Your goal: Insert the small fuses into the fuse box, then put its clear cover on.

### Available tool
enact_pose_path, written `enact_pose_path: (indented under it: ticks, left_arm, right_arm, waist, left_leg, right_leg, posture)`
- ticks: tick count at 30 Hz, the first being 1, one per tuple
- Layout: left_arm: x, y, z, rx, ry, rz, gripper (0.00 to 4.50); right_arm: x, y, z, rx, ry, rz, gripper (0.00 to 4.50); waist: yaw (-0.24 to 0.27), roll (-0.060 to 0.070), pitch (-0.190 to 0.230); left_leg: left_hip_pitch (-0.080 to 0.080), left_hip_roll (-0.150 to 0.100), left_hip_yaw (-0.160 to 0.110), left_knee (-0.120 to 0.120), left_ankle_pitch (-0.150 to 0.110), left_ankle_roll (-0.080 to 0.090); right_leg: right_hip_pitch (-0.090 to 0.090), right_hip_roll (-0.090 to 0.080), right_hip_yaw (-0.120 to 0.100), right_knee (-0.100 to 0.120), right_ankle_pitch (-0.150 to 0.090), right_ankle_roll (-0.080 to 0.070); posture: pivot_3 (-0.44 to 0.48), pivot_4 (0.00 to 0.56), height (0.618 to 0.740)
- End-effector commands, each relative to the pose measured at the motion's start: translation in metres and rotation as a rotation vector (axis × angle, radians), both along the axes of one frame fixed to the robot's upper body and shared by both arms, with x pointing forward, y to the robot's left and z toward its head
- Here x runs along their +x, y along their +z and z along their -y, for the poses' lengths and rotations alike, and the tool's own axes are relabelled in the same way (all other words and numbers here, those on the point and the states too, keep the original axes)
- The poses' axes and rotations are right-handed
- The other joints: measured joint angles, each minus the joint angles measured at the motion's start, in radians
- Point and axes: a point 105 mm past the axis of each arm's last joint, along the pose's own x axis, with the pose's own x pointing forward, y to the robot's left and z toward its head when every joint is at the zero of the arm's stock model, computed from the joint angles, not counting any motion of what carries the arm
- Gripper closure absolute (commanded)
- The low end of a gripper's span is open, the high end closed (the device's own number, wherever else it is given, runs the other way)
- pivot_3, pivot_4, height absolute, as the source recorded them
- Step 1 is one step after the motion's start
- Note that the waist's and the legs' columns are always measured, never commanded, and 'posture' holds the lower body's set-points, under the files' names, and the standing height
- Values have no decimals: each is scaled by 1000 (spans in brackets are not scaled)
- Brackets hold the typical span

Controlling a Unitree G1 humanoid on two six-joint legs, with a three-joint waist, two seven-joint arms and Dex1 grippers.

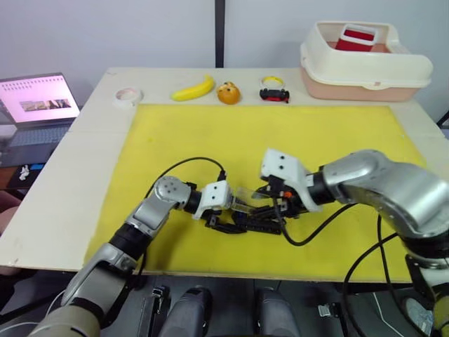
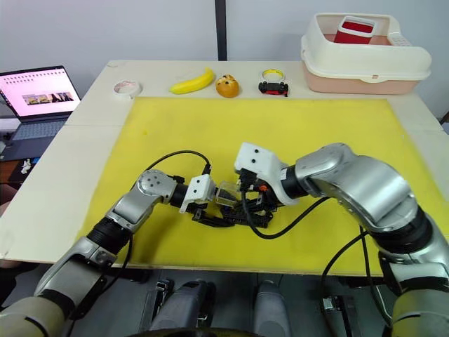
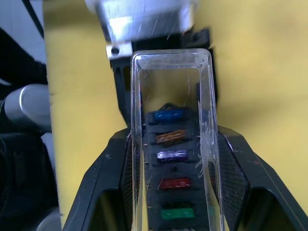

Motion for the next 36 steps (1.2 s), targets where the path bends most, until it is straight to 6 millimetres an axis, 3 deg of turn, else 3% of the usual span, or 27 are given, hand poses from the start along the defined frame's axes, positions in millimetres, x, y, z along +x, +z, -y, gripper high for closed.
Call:
enact_pose_path:
  ticks: [1, 16, 36]
  left_arm:
    - [4, -5, -3, 33, 21, 15, 1962]
    - [5, -5, -2, 31, 19, 13, 1962]
    - [5, -5, -2, 32, 30, 8, 1962]
  right_arm:
    - [0, 3, -1, -26, 14, 36, 2810]
    - [1, -5, 7, -136, 54, 118, 2810]
    - [1, -14, -3, -128, 109, 109, 2810]
  waist:
    - [0, 0, 0]
    - [0, 0, 0]
    - [-2, 0, 0]
  left_leg:
    - [0, 0, 0, 0, 0, 0]
    - [0, 0, 0, 0, 0, 0]
    - [1, 0, 0, 0, 0, 0]
  right_leg:
    - [0, 0, 0, 0, 0, 0]
    - [1, 0, -1, 0, 0, 0]
    - [1, 0, -1, 1, 0, 0]
  posture:
    - [0, 150, 740]
    - [0, 150, 740]
    - [0, 150, 740]
